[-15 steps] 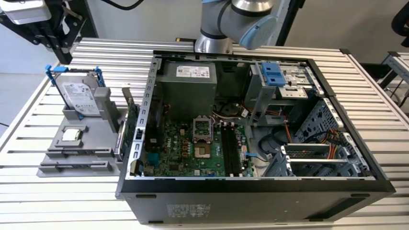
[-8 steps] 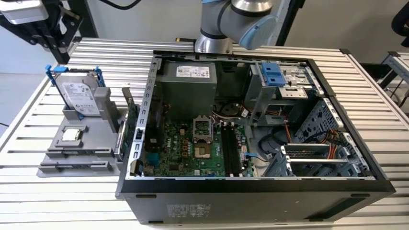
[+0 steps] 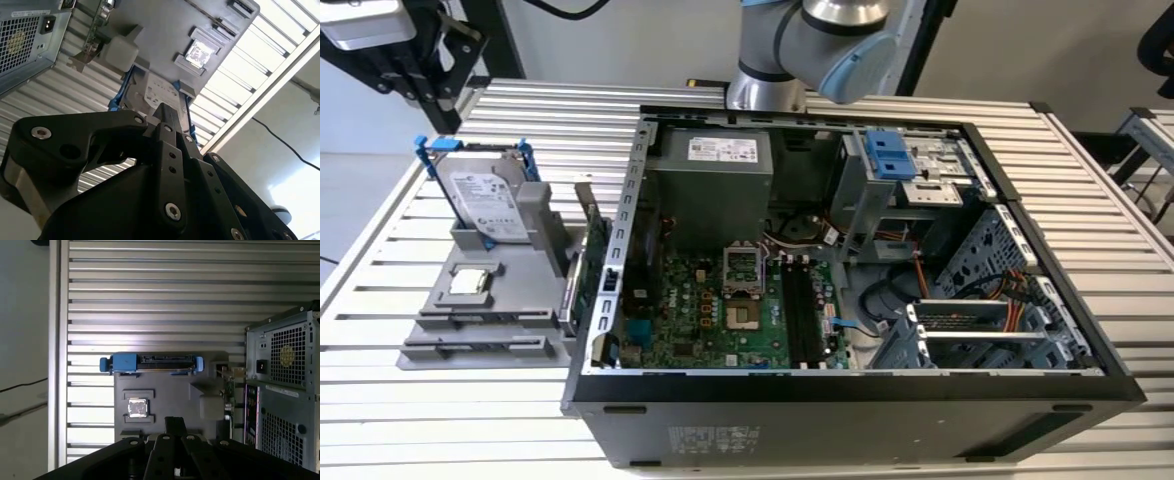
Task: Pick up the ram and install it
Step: 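Reach for the ram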
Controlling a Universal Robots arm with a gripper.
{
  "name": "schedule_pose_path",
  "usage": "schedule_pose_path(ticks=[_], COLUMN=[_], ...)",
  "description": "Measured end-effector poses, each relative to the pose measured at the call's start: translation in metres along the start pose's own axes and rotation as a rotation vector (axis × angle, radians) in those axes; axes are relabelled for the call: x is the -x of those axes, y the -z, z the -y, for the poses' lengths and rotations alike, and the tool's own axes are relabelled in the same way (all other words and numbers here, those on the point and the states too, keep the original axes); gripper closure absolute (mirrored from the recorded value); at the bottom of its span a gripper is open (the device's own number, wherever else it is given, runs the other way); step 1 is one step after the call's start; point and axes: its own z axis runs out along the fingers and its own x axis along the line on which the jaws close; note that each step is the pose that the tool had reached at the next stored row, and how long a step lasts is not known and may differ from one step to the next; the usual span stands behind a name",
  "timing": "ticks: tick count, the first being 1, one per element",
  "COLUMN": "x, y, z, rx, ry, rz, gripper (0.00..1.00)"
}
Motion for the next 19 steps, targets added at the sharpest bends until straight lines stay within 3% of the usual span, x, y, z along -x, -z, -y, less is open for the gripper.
schedule_pose_path(ticks=[6,19], x=[-0.0002,-0.0018], y=[0.0001,0.0006], z=[0.0013,0.0152], rx=[0.0,0.0], ry=[0.0,0.0], rz=[-0.0002,-0.0001], gripper=[1.0,1.0])
